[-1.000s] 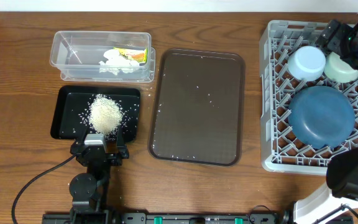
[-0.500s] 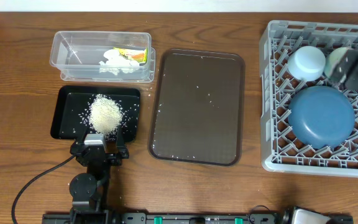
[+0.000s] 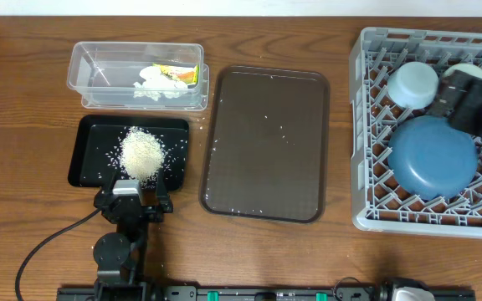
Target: Sort waste into correct bins and load items into the dishwasher rack
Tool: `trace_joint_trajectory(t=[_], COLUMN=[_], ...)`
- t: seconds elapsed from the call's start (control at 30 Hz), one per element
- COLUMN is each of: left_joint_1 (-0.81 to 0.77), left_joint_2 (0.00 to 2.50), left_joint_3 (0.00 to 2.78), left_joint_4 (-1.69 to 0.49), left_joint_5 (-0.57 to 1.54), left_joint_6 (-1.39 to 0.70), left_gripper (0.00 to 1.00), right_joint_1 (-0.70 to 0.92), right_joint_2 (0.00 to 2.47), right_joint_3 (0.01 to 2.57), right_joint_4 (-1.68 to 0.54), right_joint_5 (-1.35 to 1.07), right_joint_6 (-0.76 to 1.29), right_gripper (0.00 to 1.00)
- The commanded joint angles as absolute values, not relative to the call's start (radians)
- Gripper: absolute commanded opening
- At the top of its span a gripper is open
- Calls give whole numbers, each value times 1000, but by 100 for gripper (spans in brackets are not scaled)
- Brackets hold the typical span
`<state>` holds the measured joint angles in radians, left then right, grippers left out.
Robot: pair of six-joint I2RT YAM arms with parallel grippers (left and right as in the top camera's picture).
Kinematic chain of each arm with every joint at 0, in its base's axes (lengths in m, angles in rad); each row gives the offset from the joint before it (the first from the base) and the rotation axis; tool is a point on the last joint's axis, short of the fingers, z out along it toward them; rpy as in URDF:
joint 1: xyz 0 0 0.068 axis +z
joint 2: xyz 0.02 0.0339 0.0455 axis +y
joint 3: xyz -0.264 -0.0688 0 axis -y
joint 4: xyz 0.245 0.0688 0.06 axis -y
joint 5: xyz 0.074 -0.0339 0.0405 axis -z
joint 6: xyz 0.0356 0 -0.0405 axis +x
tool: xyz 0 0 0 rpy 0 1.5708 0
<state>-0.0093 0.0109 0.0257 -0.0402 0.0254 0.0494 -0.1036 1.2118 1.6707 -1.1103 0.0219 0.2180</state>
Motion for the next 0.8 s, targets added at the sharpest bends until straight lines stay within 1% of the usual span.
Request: trace_joint_trajectory(t=[0.0, 0.2, 0.4, 0.57, 0.77], left_joint_1=[-5, -5, -5, -5, -5], left_joint_2=[4, 4, 4, 4, 4], left_joint_3=[4, 4, 4, 4, 4], left_joint_4=[-71, -71, -71, -71, -71], left_joint_5=[-1, -1, -1, -1, -1], left_joint_6=[41, 41, 41, 41, 41], left_gripper=[92, 92, 92, 92, 92], right_joint_1=[-30, 4, 4, 7, 8], right_joint_2=[1128, 924, 710, 518, 312], right_joint_3=[1443, 945, 504, 265, 136], right_joint_4=[-947, -511, -67, 122, 170], right_joint_5=[23, -65, -296, -323, -322], right_joint_6=[140, 137, 10, -7, -1], right_gripper=[99, 99, 99, 99, 99])
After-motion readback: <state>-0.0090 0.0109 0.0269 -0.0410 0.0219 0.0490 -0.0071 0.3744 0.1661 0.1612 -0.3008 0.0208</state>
